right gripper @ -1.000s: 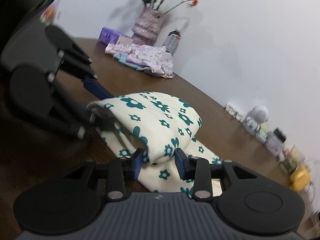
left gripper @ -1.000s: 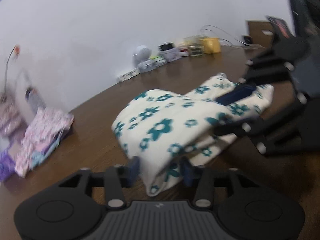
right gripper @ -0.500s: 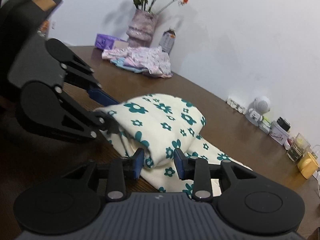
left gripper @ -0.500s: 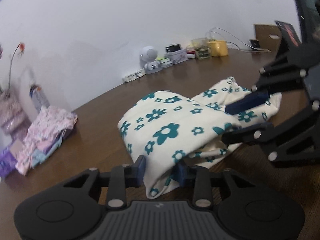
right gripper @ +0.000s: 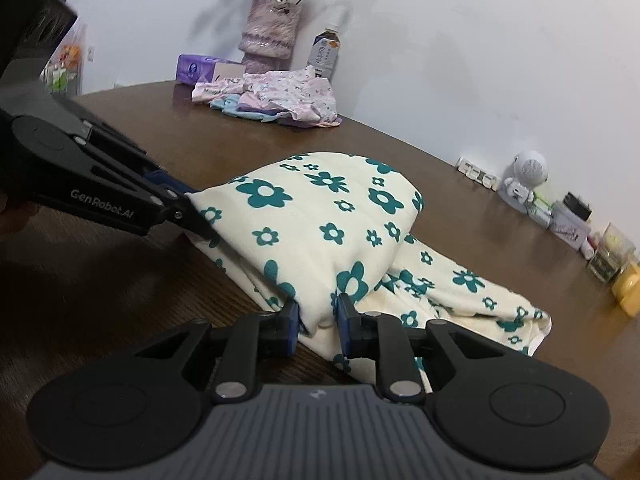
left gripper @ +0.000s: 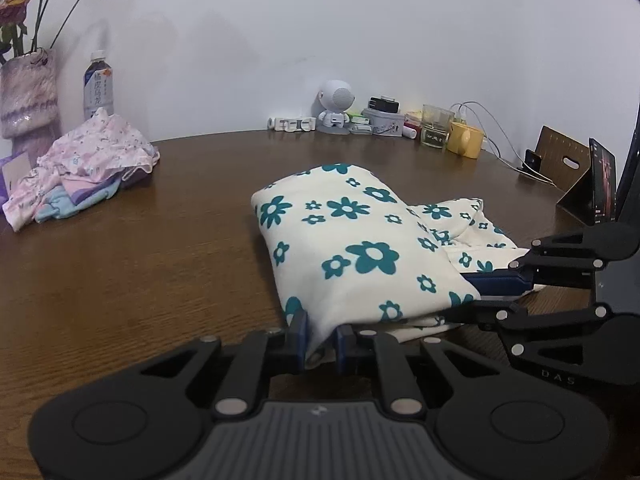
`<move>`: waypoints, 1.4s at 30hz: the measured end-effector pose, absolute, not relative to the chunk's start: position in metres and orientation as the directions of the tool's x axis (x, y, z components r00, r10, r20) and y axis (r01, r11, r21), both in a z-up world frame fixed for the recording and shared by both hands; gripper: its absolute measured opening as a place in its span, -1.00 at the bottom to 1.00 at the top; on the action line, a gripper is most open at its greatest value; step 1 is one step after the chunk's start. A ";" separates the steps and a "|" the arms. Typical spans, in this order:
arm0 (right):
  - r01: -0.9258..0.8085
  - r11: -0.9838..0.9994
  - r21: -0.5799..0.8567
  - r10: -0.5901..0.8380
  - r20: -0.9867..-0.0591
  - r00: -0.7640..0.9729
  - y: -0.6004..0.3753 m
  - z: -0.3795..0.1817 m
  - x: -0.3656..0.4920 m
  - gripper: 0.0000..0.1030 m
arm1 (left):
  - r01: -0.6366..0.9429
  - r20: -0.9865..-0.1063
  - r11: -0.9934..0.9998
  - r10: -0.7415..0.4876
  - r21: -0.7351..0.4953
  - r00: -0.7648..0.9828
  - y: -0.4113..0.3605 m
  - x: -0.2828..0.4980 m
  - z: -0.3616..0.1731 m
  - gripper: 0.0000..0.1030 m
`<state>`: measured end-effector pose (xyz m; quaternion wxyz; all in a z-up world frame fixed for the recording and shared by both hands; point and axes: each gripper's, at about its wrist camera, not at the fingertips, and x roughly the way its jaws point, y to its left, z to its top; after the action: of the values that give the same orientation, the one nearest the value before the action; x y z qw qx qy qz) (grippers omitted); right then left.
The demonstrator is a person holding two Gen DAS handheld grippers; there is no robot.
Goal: Fold clothes
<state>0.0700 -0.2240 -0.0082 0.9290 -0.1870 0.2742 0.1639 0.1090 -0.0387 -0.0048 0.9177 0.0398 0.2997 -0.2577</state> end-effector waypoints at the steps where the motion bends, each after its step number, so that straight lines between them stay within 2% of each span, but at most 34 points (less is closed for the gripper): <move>1: -0.410 0.877 -0.250 0.208 -0.572 0.794 -0.225 -0.007 0.069 -0.63 | 0.497 -0.572 0.864 -0.446 -0.077 0.688 -0.039 0.107 -0.004 -0.77; 2: -0.413 0.878 -0.243 0.213 -0.573 0.791 -0.225 -0.006 0.069 -0.60 | 0.498 -0.574 0.864 -0.443 -0.071 0.688 -0.039 0.105 -0.003 -0.76; 4: -0.428 0.882 -0.195 0.244 -0.588 0.771 -0.233 0.000 0.067 -0.35 | 0.501 -0.580 0.863 -0.443 -0.068 0.684 -0.039 0.101 0.000 -0.67; 6: -0.437 0.888 -0.141 0.278 -0.592 0.756 -0.242 0.009 0.065 -0.14 | 0.536 -0.573 0.839 -0.486 -0.095 0.659 -0.033 0.095 0.011 -0.41; 8: -0.423 0.904 -0.068 0.313 -0.570 0.760 -0.255 0.023 0.065 -0.05 | 0.569 -0.551 0.813 -0.532 -0.121 0.643 -0.028 0.089 0.025 0.08; 10: -0.399 0.917 0.023 0.347 -0.539 0.767 -0.267 0.036 0.069 0.08 | 0.579 -0.502 0.803 -0.563 -0.143 0.656 -0.024 0.087 0.040 0.23; 12: -0.362 0.926 0.105 0.362 -0.520 0.774 -0.275 0.044 0.078 0.12 | 0.569 -0.479 0.806 -0.568 -0.162 0.669 -0.027 0.096 0.049 0.40; 15: -0.280 0.942 0.186 0.336 -0.551 0.764 -0.276 0.036 0.104 0.10 | 0.489 -0.543 0.849 -0.512 -0.202 0.665 -0.037 0.124 0.041 0.40; 17: -0.240 0.942 0.236 0.335 -0.585 0.738 -0.275 0.024 0.117 0.05 | 0.430 -0.591 0.860 -0.505 -0.276 0.629 -0.036 0.143 0.028 0.26; 18: -0.221 0.941 0.257 0.334 -0.601 0.726 -0.275 0.017 0.122 -0.06 | 0.406 -0.607 0.854 -0.518 -0.326 0.603 -0.034 0.150 0.022 0.17; 19: -0.211 0.939 0.271 0.337 -0.608 0.719 -0.275 0.013 0.123 -0.19 | 0.391 -0.609 0.840 -0.542 -0.377 0.578 -0.030 0.155 0.016 0.03; 20: -0.207 0.936 0.285 0.343 -0.609 0.715 -0.275 0.009 0.123 -0.24 | 0.383 -0.603 0.829 -0.559 -0.408 0.569 -0.027 0.156 0.013 0.00; 21: -0.203 0.933 0.298 0.350 -0.610 0.711 -0.275 0.006 0.123 -0.25 | 0.376 -0.595 0.823 -0.568 -0.426 0.568 -0.024 0.156 0.011 -0.06; 23: -0.206 0.930 0.303 0.355 -0.608 0.710 -0.275 0.005 0.123 -0.30 | 0.369 -0.585 0.817 -0.576 -0.444 0.571 -0.018 0.155 0.010 -0.32; 26: -0.227 0.928 0.294 0.365 -0.609 0.704 -0.271 0.006 0.124 -0.32 | 0.361 -0.577 0.817 -0.574 -0.450 0.581 -0.012 0.151 0.010 -0.39; 33: -0.285 0.910 0.300 0.412 -0.593 0.691 -0.258 0.013 0.122 -0.35 | 0.290 -0.575 0.832 -0.541 -0.473 0.614 0.022 0.127 0.016 -0.38; 35: -0.302 0.903 0.305 0.428 -0.586 0.688 -0.254 0.016 0.121 -0.22 | 0.268 -0.558 0.833 -0.530 -0.484 0.639 0.032 0.125 0.020 -0.24; 36: -0.310 0.900 0.308 0.436 -0.583 0.686 -0.253 0.017 0.120 -0.04 | 0.258 -0.546 0.838 -0.517 -0.481 0.659 0.036 0.126 0.023 -0.19; 37: -0.318 0.896 0.310 0.444 -0.579 0.684 -0.251 0.019 0.120 0.09 | 0.248 -0.534 0.846 -0.498 -0.472 0.684 0.038 0.129 0.026 -0.01; 38: -0.303 0.899 0.317 0.436 -0.567 0.699 -0.253 0.022 0.123 0.09 | 0.237 -0.525 0.853 -0.481 -0.465 0.702 0.040 0.133 0.029 0.16; 42: -0.255 0.899 0.355 0.424 -0.568 0.705 -0.256 0.022 0.147 0.02 | 0.244 -0.547 0.857 -0.485 -0.455 0.683 0.032 0.152 0.025 0.14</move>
<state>0.1474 -0.2563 0.0218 0.9147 0.1259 0.3362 0.1857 0.1521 0.0320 0.0253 0.9003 -0.1755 0.3433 -0.2022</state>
